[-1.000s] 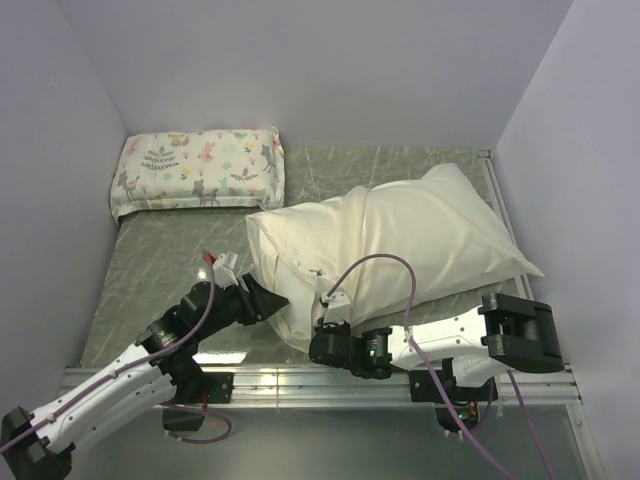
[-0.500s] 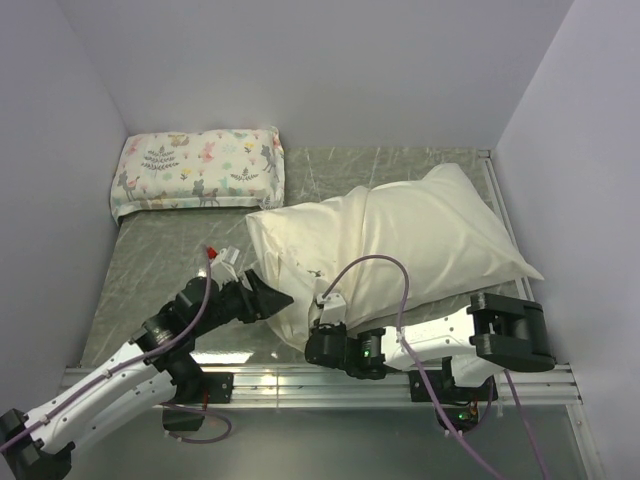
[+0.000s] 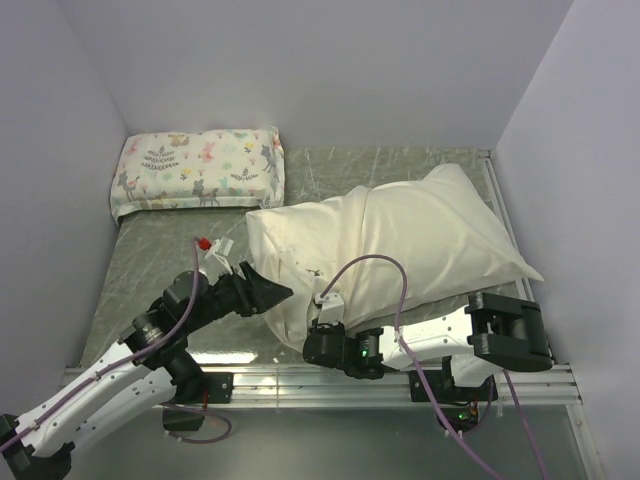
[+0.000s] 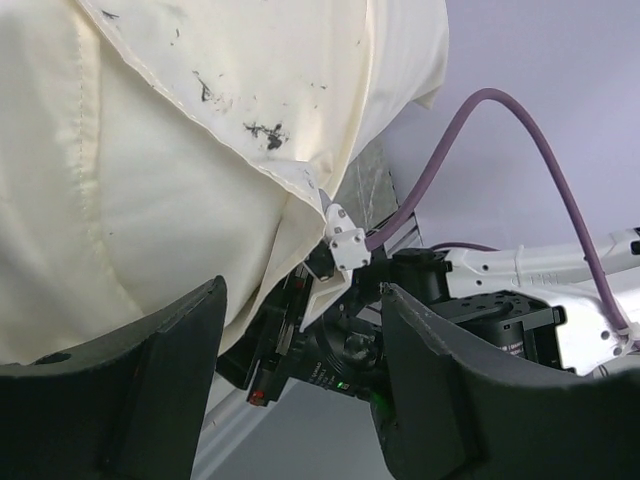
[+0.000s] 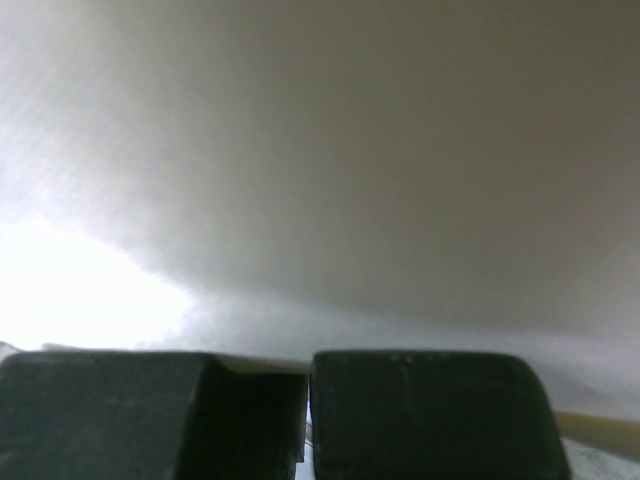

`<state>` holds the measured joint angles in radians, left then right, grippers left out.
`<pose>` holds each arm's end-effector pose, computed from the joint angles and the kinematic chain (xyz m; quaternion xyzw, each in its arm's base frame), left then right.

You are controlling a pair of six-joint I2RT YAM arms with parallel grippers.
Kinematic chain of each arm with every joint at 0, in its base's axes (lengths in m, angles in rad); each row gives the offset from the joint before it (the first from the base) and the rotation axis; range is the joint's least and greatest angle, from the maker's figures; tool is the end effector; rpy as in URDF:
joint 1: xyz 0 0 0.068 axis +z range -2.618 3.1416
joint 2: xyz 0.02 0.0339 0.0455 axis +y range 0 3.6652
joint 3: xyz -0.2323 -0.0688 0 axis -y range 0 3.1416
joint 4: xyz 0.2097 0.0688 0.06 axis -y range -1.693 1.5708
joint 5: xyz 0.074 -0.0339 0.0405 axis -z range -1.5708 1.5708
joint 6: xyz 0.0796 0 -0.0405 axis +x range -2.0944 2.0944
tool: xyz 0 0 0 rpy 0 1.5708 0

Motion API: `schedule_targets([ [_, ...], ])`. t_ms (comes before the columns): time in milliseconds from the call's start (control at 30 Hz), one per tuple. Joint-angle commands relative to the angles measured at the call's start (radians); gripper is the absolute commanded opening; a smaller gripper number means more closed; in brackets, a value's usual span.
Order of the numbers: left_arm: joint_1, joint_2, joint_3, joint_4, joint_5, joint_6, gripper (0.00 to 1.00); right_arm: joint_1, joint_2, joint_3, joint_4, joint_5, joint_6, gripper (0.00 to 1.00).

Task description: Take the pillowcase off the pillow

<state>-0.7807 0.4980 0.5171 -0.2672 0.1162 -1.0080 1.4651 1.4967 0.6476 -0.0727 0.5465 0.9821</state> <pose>0.1163 -0.1282 0.2509 -0.0539 0.7868 -0.5068 0.3481 0.0699 0.2663 0.1142 -0.1347 0.9067 0.2017 0.3450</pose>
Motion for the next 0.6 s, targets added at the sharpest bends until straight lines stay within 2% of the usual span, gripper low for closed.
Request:
schedule_targets([
  [0, -0.003, 0.008, -0.001, 0.06, 0.02, -0.009, 0.69, -0.003, -0.001, 0.023, -0.001, 0.01, 0.009, 0.0],
  [167, -0.012, 0.056, -0.133, 0.259, 0.053, -0.075, 0.71, -0.003, -0.003, 0.027, 0.004, 0.01, 0.01, 0.0],
  [267, -0.018, 0.059, -0.178, 0.305, 0.04, -0.102, 0.74, -0.003, -0.006, 0.027, -0.006, 0.013, 0.016, 0.0],
  [567, -0.023, -0.065, -0.216, 0.057, -0.115, -0.155, 0.74, -0.005, -0.023, 0.018, -0.006, 0.02, 0.021, 0.0],
])
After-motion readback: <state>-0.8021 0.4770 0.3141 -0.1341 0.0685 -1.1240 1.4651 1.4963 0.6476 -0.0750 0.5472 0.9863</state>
